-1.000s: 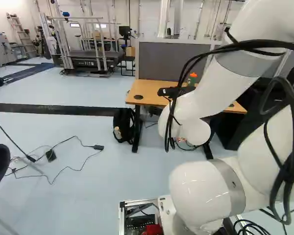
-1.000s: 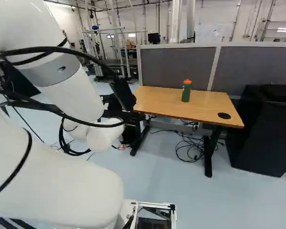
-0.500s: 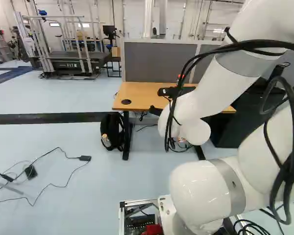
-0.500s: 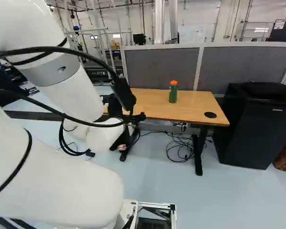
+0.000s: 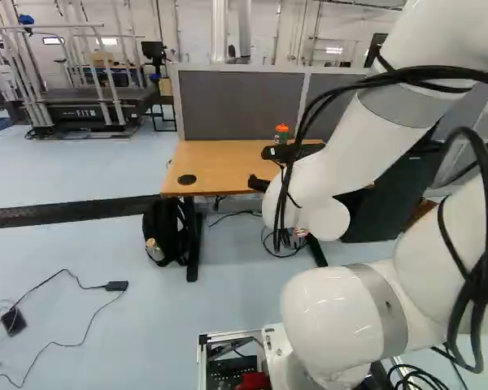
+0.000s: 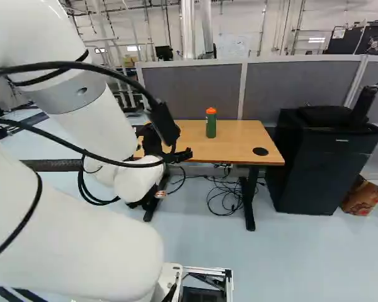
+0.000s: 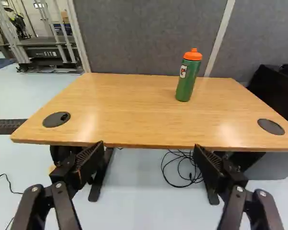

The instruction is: Pick up the green bottle from the table

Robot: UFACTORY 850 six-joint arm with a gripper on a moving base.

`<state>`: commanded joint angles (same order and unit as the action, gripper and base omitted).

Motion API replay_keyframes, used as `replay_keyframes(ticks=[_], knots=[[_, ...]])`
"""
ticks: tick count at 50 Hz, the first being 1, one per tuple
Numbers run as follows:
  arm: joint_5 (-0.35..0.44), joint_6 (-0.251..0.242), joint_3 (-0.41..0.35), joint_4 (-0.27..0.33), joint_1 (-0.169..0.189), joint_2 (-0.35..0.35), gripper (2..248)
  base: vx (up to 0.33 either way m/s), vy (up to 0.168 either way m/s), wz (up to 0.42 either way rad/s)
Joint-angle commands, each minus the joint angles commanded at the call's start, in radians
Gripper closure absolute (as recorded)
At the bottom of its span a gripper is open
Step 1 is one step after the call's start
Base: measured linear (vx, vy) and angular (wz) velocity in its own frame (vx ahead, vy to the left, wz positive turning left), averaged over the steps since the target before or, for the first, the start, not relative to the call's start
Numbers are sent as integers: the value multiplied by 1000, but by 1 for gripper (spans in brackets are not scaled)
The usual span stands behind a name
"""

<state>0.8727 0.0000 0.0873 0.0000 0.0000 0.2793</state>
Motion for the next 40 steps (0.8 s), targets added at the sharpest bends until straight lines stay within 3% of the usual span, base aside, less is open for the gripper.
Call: replay_keyframes(ticks=[40], knots=[[0, 0, 0, 0, 0, 0, 3, 128, -63, -197]])
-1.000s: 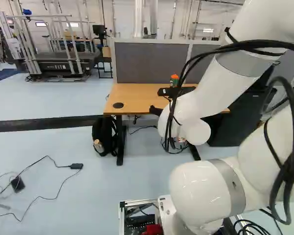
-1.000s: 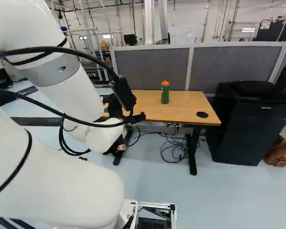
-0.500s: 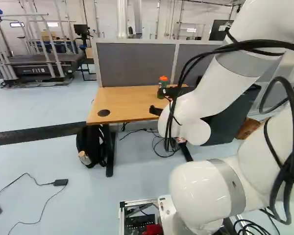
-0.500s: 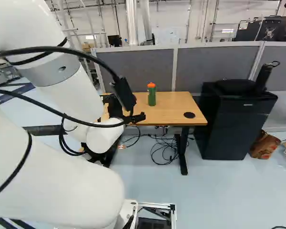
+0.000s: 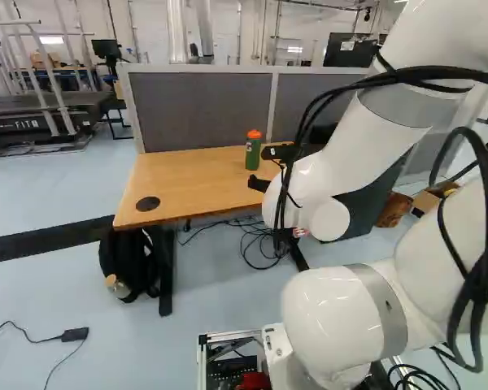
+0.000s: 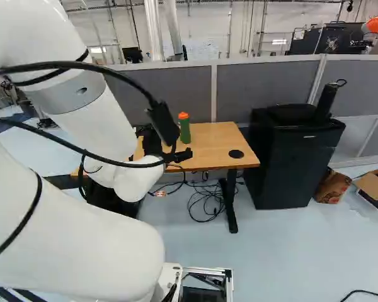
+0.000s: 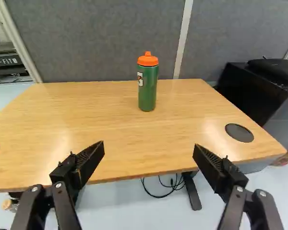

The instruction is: Pick up the green bottle from the table

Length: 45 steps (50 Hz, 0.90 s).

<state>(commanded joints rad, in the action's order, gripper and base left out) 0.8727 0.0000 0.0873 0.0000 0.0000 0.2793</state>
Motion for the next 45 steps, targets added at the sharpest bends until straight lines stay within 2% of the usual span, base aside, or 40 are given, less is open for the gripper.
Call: replay_keyframes(ticks=[7, 8, 24, 45], knots=[[0, 0, 0, 0, 0, 0, 3, 135, -20, -91], [0, 0, 24, 0, 0, -28, 3, 118, -4, -33], [0, 0, 100, 0, -3, -115, 3, 20, -2, -5], [0, 0, 213, 0, -24, -234, 3, 0, 0, 0]])
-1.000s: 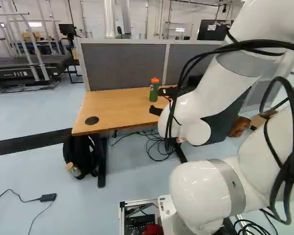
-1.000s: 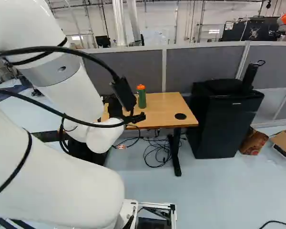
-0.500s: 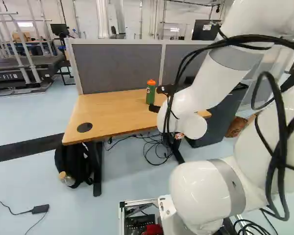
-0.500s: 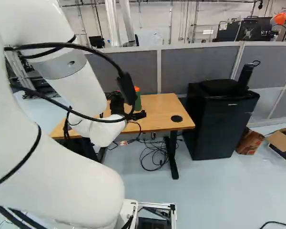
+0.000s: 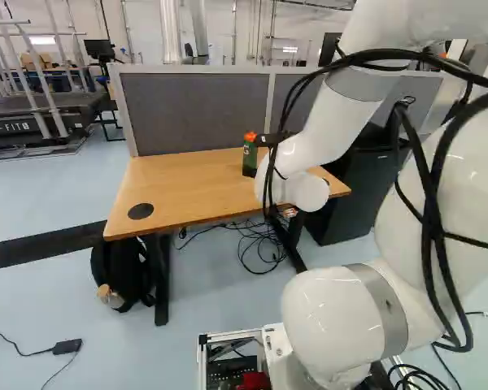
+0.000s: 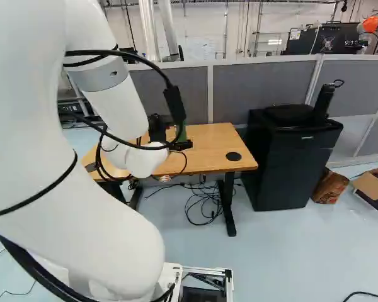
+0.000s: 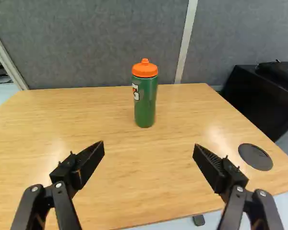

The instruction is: Pick up the green bottle from the table

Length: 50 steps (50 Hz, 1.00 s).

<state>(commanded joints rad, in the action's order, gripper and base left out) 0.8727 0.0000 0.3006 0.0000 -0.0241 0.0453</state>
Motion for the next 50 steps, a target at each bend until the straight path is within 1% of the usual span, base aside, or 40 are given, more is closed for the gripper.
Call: replay_keyframes(ticks=[20, 50], knots=[[0, 0, 108, 0, -14, -106, 3, 0, 0, 0], [-1, 0, 269, 0, -14, -252, 3, 0, 0, 0]])
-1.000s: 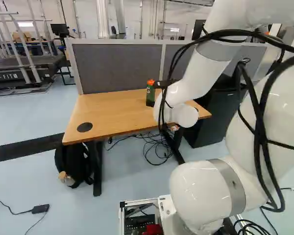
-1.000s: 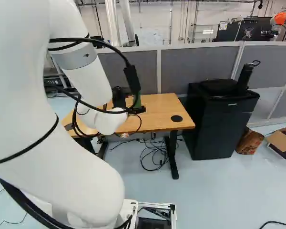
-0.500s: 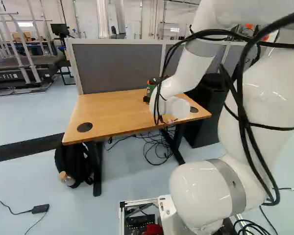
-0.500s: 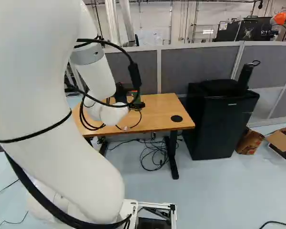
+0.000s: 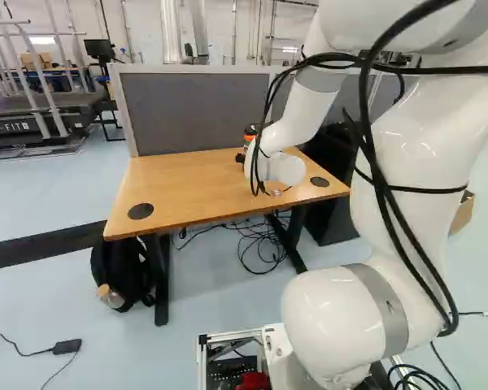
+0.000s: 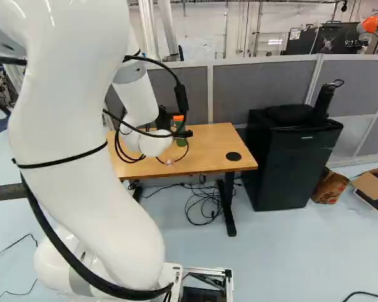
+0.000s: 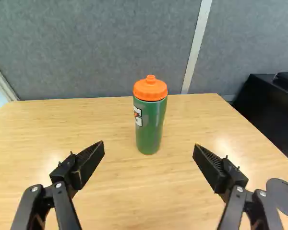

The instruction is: Pick up the green bottle from the table

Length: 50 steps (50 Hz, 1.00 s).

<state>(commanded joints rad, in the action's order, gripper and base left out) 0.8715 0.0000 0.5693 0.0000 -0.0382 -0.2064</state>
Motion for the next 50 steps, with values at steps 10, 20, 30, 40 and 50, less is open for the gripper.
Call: replay_keyframes(ticks=[10, 20, 30, 40, 50], knots=[[-25, 0, 54, 0, -2, -46, 3, 0, 0, 0], [-58, 0, 108, 0, -2, -92, 3, 0, 0, 0], [-97, 0, 162, 0, -1, -136, 3, 0, 0, 0], [-138, 0, 216, 0, 3, -180, 3, 0, 0, 0], [-178, 0, 271, -1, 10, -223, 3, 0, 0, 0]])
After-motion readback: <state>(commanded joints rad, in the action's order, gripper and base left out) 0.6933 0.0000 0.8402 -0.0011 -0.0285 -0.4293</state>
